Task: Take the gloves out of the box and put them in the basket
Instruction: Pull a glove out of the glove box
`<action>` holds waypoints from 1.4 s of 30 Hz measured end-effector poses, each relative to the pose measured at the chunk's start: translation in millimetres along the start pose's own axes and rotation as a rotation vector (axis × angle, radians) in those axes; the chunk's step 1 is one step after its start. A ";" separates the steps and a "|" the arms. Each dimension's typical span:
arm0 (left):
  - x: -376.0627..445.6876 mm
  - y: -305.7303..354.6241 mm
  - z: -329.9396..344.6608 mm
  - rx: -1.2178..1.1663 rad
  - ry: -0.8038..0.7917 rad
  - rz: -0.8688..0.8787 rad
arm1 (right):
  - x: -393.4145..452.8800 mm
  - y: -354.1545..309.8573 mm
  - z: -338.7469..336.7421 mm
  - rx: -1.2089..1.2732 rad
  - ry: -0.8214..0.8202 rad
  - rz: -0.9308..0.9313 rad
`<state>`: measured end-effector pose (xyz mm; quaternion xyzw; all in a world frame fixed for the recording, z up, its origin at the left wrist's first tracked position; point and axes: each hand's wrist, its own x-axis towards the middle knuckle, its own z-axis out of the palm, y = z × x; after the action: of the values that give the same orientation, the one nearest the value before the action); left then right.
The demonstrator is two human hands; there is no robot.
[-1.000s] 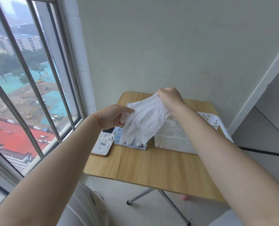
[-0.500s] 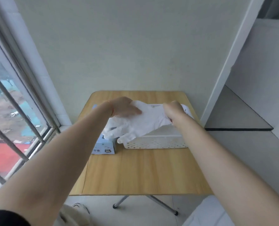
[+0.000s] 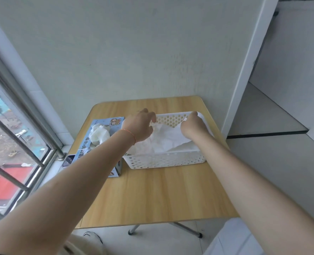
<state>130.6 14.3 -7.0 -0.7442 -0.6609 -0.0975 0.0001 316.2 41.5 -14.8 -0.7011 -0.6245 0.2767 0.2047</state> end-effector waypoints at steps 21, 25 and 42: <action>-26.0 0.6 11.7 -0.090 -0.516 -0.157 | -15.5 -4.2 24.0 -0.636 -0.197 -0.172; -26.3 -6.6 -3.1 -0.207 -0.352 -0.155 | -22.0 -25.4 25.1 -0.669 -0.044 -0.226; -102.2 -126.3 -32.0 -0.561 0.336 -0.476 | -78.0 -138.9 111.8 -0.103 0.003 -0.626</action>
<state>-9.3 -74.3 -6.7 -0.5152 -0.7532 -0.3916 -0.1175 133.2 -23.3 -1.9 -0.4847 -0.8229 0.1673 0.2449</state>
